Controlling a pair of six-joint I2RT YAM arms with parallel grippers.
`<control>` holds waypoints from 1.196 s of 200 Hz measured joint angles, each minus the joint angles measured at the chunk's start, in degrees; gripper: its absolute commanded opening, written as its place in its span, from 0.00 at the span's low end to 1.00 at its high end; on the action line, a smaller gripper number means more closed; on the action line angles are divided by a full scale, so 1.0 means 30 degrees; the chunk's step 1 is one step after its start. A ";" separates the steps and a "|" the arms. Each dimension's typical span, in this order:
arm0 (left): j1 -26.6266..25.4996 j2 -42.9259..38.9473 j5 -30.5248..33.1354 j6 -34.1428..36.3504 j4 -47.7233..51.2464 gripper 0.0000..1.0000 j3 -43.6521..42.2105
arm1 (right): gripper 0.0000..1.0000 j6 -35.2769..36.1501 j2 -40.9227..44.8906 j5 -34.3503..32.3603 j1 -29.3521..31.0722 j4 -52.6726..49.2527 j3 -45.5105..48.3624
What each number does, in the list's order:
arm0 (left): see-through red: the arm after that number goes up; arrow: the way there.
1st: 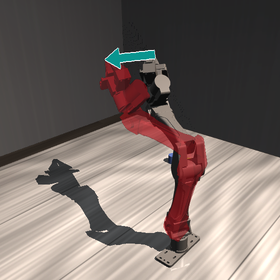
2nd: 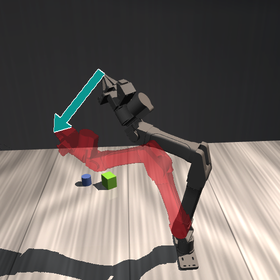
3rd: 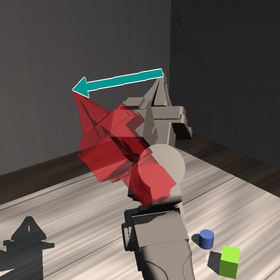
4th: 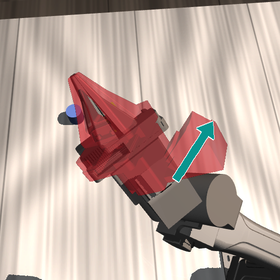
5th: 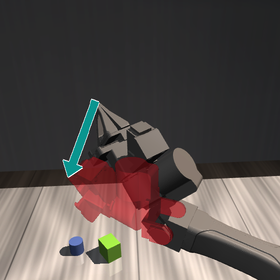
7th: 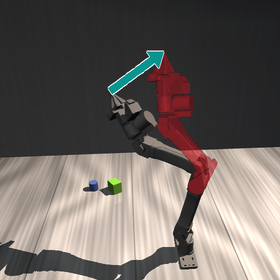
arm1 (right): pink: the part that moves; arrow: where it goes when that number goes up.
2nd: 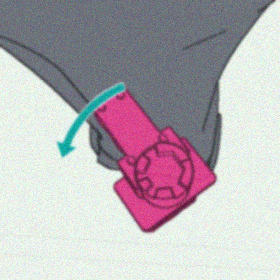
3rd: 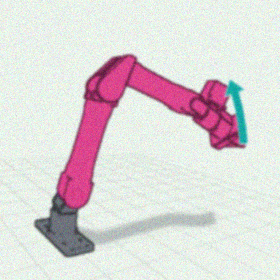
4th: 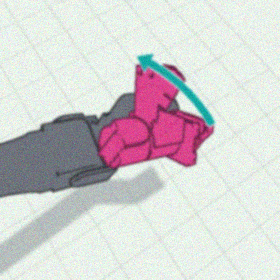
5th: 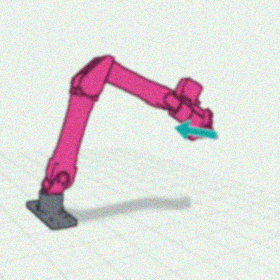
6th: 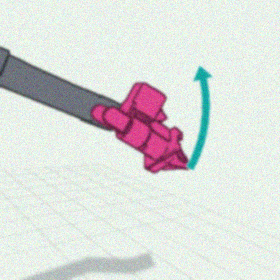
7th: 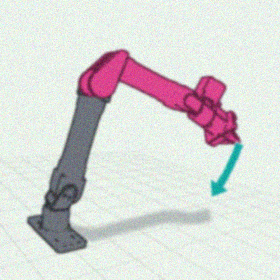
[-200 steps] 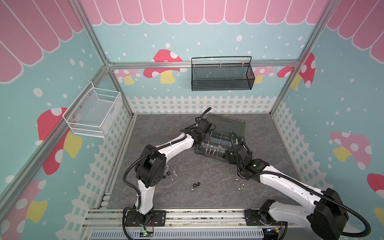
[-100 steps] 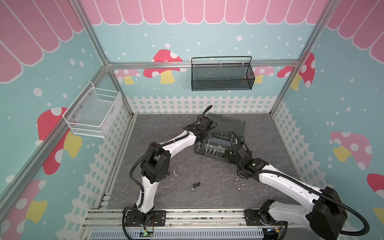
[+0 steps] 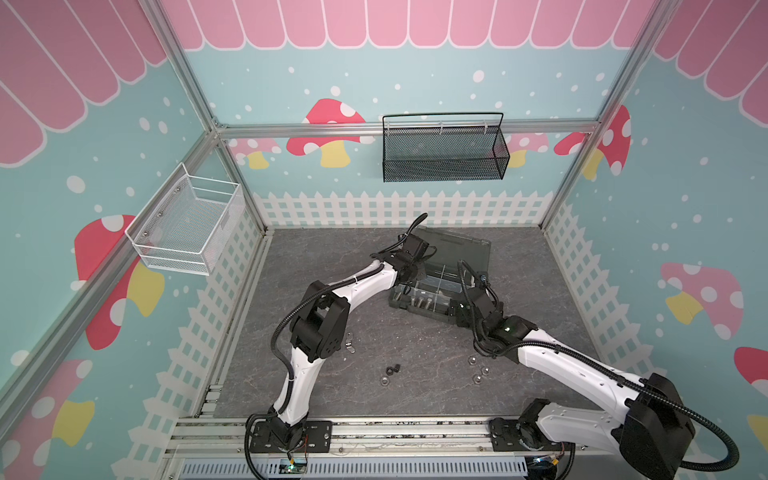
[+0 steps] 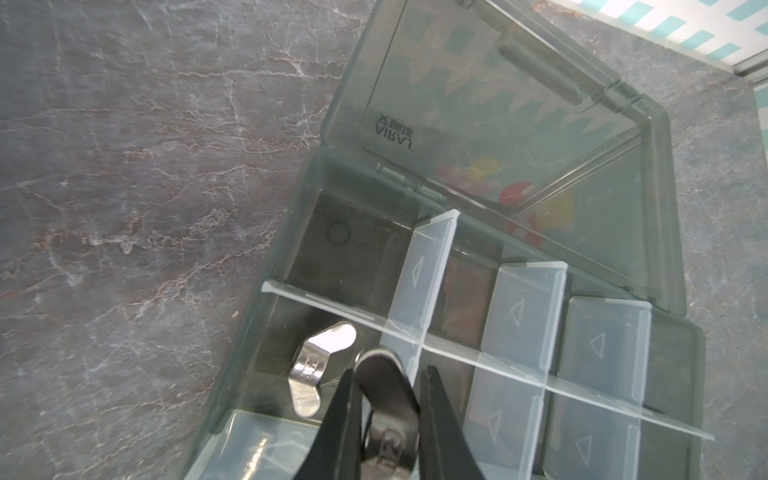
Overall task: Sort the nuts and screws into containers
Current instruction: 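Open the left gripper to drop the wing nut beside the first one, then withdraw the left gripper back over the remaining nuts on the table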
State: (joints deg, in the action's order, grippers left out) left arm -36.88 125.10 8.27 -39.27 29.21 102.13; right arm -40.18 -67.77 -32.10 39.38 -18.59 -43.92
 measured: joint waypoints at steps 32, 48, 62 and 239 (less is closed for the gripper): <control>0.0219 0.0248 0.0007 -0.0182 0.0255 0.26 0.0036 | 0.98 0.0000 0.0000 0.0000 0.0000 -0.0007 0.0000; 0.0306 0.0248 0.0007 -0.0321 0.0262 0.35 0.0044 | 0.98 0.0000 0.0000 0.0000 0.0000 -0.0015 0.0000; 0.0335 0.0248 0.0000 -0.0408 0.0284 0.40 0.0044 | 0.98 0.0000 0.0000 0.0000 0.0000 -0.0015 0.0000; -0.1260 -1.0448 0.3104 -0.0874 -0.0554 1.00 -0.9755 | 0.98 -0.0503 0.0510 0.0000 0.0000 -0.0117 0.0306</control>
State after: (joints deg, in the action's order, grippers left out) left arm -40.66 93.76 17.58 -41.89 27.55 72.86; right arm -41.69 -66.24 -32.10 39.38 -18.94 -43.00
